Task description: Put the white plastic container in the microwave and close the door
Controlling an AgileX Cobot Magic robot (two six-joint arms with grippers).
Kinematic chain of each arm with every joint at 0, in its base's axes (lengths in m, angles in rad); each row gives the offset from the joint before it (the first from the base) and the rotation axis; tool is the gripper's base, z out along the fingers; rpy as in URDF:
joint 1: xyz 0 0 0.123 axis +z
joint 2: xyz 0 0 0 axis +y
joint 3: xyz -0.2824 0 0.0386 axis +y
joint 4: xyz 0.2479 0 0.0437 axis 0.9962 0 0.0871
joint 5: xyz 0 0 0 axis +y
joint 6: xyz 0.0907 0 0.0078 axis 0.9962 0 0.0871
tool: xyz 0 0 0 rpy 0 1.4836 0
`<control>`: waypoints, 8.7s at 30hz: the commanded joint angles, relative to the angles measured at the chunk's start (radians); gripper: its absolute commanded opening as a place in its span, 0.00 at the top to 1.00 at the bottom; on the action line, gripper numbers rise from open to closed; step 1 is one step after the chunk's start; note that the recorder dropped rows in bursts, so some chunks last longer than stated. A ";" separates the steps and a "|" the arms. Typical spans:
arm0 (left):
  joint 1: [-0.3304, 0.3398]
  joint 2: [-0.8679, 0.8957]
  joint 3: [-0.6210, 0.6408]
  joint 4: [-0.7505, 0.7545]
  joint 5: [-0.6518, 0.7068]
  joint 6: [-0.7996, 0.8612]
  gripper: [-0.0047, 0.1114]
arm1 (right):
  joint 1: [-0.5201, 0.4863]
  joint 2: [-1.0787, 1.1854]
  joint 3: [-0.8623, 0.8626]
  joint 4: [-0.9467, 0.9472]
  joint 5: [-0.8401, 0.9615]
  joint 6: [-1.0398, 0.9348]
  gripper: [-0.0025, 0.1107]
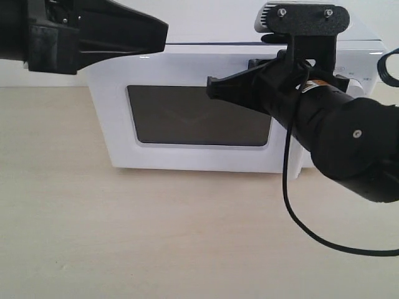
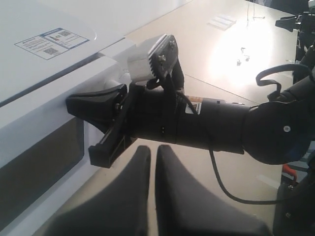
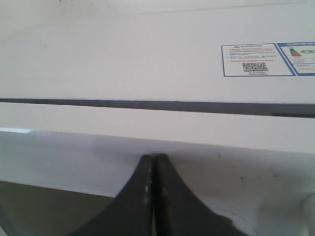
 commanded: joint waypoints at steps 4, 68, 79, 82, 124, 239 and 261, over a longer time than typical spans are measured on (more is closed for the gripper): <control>-0.008 -0.007 -0.006 0.003 0.013 -0.008 0.92 | -0.031 0.040 -0.070 0.089 -0.035 -0.061 0.98; -0.008 -0.577 0.098 0.033 0.107 -0.252 0.92 | -0.030 -0.898 0.195 0.819 0.313 -1.017 0.98; -0.008 -0.584 0.098 0.033 0.108 -0.249 0.92 | -0.030 -0.898 0.195 0.819 0.313 -1.017 0.98; -0.008 -0.584 0.098 0.033 0.108 -0.249 0.92 | -0.030 -0.898 0.195 0.819 0.313 -1.017 0.98; 0.504 -1.042 0.546 1.075 -0.291 -1.086 0.92 | -0.030 -0.898 0.195 0.819 0.311 -1.017 0.98; 0.524 -1.043 0.975 1.077 -0.356 -1.122 0.92 | -0.620 -1.366 0.542 0.819 0.780 -0.921 0.98; 0.524 -1.043 0.975 1.077 -0.356 -1.122 0.92 | -0.620 -1.366 0.544 -0.805 0.903 0.764 0.98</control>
